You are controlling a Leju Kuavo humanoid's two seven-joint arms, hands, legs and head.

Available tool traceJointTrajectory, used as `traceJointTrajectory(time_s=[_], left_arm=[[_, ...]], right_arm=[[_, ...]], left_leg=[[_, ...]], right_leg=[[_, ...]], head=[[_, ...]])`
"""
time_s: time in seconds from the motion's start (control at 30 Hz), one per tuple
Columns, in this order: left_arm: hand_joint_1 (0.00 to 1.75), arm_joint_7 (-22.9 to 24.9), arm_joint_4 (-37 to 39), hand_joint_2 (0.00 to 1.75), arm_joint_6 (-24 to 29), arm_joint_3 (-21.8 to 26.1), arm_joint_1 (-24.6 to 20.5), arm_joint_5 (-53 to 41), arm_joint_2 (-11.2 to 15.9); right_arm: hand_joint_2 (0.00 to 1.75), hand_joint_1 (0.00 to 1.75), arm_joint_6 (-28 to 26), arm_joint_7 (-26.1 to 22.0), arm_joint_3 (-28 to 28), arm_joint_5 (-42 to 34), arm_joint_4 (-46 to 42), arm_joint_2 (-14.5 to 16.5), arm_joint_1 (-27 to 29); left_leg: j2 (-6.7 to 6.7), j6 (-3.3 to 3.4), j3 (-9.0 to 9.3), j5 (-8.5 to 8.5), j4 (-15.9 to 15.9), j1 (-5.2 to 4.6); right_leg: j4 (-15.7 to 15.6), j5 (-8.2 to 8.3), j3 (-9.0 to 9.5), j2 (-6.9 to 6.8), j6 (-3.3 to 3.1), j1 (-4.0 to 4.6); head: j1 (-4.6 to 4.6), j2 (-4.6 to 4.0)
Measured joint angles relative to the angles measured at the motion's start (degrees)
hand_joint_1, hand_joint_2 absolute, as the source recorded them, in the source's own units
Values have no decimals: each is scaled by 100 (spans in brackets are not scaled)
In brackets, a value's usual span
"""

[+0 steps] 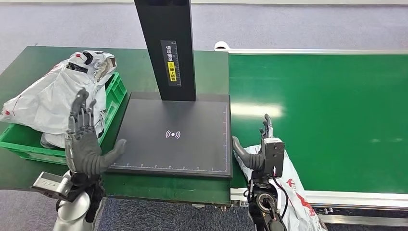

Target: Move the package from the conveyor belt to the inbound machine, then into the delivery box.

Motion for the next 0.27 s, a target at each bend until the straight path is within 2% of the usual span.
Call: traceJointTrajectory(time_s=[0.17, 0.27], left_arm=[[0, 116, 276, 175, -727, 156, 489, 395, -285], [0, 109, 432, 175, -880, 259, 688, 427, -418]], right_arm=[[175, 0, 40, 34, -62, 183, -144, -41, 217], [175, 0, 77, 25, -104, 257, -231, -50, 328]], left_leg=[[0, 0, -1, -1, 0, 0], [0, 0, -2, -4, 0, 0]], right_leg=[[0, 0, 0, 0, 0, 0], [0, -1, -2, 0, 1, 0]], head=[[-1, -1], [-1, 0]])
